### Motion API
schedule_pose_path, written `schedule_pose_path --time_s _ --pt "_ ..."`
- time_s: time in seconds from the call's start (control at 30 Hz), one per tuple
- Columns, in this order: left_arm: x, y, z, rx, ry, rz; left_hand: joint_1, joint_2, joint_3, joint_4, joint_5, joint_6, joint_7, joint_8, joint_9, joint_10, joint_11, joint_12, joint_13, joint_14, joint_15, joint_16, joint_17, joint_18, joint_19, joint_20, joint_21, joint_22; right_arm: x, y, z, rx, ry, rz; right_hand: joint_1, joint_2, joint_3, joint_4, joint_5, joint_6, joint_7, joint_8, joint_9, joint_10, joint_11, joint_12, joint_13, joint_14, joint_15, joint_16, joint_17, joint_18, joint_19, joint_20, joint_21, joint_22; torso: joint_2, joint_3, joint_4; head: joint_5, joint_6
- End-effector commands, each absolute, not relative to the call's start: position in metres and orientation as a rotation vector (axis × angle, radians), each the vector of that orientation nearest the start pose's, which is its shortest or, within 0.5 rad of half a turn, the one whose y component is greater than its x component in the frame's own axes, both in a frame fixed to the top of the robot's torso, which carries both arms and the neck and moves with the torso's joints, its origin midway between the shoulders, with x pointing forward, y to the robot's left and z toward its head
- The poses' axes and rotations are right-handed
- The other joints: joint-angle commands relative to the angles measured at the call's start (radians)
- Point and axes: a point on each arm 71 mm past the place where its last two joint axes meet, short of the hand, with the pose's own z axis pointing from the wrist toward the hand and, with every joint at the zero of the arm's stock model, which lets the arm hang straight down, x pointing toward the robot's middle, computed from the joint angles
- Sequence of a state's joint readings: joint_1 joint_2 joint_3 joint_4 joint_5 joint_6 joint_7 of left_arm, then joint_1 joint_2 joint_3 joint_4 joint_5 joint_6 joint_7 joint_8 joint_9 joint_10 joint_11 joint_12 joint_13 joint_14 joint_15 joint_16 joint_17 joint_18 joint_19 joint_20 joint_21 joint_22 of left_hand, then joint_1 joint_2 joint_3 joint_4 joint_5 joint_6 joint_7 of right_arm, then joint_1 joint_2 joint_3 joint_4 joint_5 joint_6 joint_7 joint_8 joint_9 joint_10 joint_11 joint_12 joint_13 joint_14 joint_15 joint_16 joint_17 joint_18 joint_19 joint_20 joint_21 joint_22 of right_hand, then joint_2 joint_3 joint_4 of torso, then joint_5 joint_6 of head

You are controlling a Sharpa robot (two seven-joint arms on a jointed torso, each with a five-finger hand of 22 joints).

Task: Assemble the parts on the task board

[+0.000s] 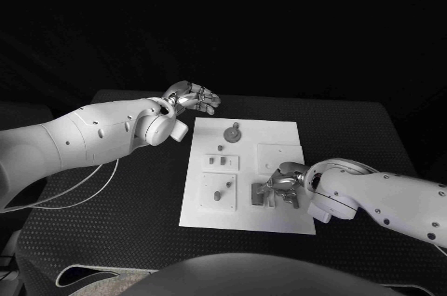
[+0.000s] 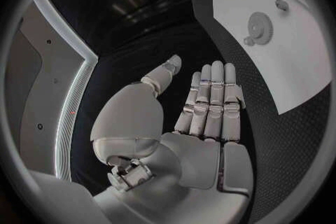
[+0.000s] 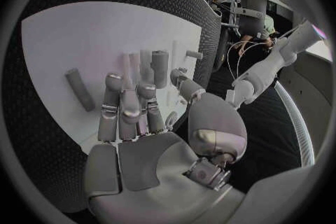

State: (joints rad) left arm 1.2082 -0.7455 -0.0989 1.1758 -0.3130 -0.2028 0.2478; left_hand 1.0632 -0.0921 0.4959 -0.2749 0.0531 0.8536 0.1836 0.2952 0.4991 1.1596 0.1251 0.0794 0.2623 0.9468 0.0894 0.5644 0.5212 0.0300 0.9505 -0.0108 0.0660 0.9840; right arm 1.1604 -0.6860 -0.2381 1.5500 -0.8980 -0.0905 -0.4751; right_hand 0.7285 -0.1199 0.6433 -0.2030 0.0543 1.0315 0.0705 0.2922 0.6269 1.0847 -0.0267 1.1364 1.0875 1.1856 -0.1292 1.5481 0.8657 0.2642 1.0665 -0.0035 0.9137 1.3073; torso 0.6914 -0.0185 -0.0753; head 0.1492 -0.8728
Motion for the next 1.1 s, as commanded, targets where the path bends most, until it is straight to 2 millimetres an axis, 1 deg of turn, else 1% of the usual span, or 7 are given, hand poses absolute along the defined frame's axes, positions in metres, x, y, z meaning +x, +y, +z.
schedule_pose_path --time_s 0.03,0.33,0.5,0.67,0.73,0.9,1.1 --pt "0.538 0.258 -0.219 -0.883 1.635 -1.209 -0.011 0.001 -0.004 0.001 0.000 0.002 -0.004 0.006 -0.002 0.004 -0.002 0.000 -0.001 0.005 0.001 -0.006 0.002 -0.003 -0.002 0.002 0.002 -0.001 0.418 -0.137 -0.301 0.244 2.448 0.597 0.000 0.010 0.001 -0.007 -0.004 0.010 0.016 -0.004 0.001 -0.007 0.003 0.003 -0.002 -0.006 0.003 -0.003 0.000 -0.002 -0.007 0.001 0.000 0.020 0.000 0.0000 0.0001 0.001 0.000" --pt "0.538 0.260 -0.219 -0.883 1.634 -1.207 -0.011 0.001 -0.004 0.001 0.000 0.002 -0.004 0.007 -0.002 0.005 -0.002 0.000 -0.001 0.005 0.001 -0.007 0.003 -0.003 -0.002 0.002 0.002 -0.001 0.419 -0.147 -0.297 0.216 2.391 0.599 0.003 0.017 -0.003 -0.017 -0.004 0.014 0.015 -0.003 0.003 -0.005 0.002 0.006 -0.003 -0.002 0.002 -0.002 0.005 -0.002 -0.005 0.001 0.001 0.019 0.000 0.0001 -0.0001 0.000 0.000" --pt "0.538 0.262 -0.219 -0.885 1.632 -1.203 -0.011 0.001 -0.004 0.001 0.000 0.002 -0.004 0.007 -0.002 0.005 -0.002 0.000 -0.001 0.005 0.001 -0.007 0.003 -0.003 -0.002 0.002 0.002 -0.001 0.418 -0.157 -0.287 0.212 2.365 0.638 -0.004 -0.008 -0.008 -0.018 -0.004 0.012 0.015 -0.005 0.003 -0.003 0.003 0.006 -0.005 -0.002 0.002 -0.003 0.000 -0.002 -0.004 0.001 0.000 0.018 0.000 0.0002 -0.0008 -0.002 0.000" --pt "0.538 0.262 -0.219 -0.885 1.633 -1.203 -0.011 0.001 -0.004 0.001 0.000 0.003 -0.004 0.007 -0.002 0.005 -0.002 0.000 -0.001 0.005 0.001 -0.007 0.003 -0.003 -0.002 0.002 0.003 -0.001 0.421 -0.174 -0.273 0.226 2.327 0.646 0.000 -0.022 -0.002 -0.014 -0.004 0.003 0.017 -0.011 0.002 -0.002 0.004 0.007 -0.007 0.000 0.003 -0.004 0.001 -0.002 -0.001 0.000 -0.001 0.016 0.000 0.0004 -0.0016 -0.004 0.000" --pt "0.538 0.262 -0.219 -0.885 1.633 -1.204 -0.011 0.001 -0.004 0.001 0.000 0.003 -0.004 0.007 -0.002 0.005 -0.002 0.000 -0.001 0.005 0.001 -0.007 0.004 -0.003 -0.002 0.002 0.003 -0.001 0.420 -0.185 -0.271 0.225 2.320 0.618 0.006 -0.024 0.002 -0.014 -0.004 -0.008 0.020 -0.017 0.001 -0.002 0.007 0.009 -0.007 0.001 0.005 -0.004 0.001 -0.002 0.001 -0.001 -0.002 0.016 0.000 -0.0003 -0.0017 -0.007 0.000" --pt "0.538 0.261 -0.218 -0.883 1.634 -1.207 -0.012 0.001 -0.004 0.002 0.000 0.003 -0.004 0.007 -0.002 0.005 -0.002 0.000 -0.001 0.005 0.001 -0.008 0.004 -0.003 -0.001 0.002 0.003 -0.001 0.424 -0.211 -0.272 0.160 2.305 0.499 0.013 -0.023 0.005 -0.017 -0.004 0.004 0.019 -0.010 0.006 0.001 0.006 0.012 -0.008 0.008 0.006 -0.004 0.006 -0.002 0.003 -0.001 -0.001 0.016 0.000 0.0002 -0.0018 -0.012 0.000" --pt "0.537 0.263 -0.218 -0.883 1.628 -1.205 -0.013 0.001 -0.005 0.002 0.000 0.003 -0.004 0.007 -0.002 0.005 -0.002 0.000 -0.001 0.006 0.001 -0.008 0.006 -0.003 -0.001 0.002 0.003 -0.001 0.424 -0.229 -0.280 0.071 2.330 0.358 0.014 -0.023 0.002 -0.016 -0.004 0.006 0.017 -0.008 0.010 0.008 0.005 0.023 -0.004 0.035 0.005 0.003 0.046 -0.002 0.010 -0.002 0.001 0.017 0.000 0.0014 -0.0026 -0.008 0.000"
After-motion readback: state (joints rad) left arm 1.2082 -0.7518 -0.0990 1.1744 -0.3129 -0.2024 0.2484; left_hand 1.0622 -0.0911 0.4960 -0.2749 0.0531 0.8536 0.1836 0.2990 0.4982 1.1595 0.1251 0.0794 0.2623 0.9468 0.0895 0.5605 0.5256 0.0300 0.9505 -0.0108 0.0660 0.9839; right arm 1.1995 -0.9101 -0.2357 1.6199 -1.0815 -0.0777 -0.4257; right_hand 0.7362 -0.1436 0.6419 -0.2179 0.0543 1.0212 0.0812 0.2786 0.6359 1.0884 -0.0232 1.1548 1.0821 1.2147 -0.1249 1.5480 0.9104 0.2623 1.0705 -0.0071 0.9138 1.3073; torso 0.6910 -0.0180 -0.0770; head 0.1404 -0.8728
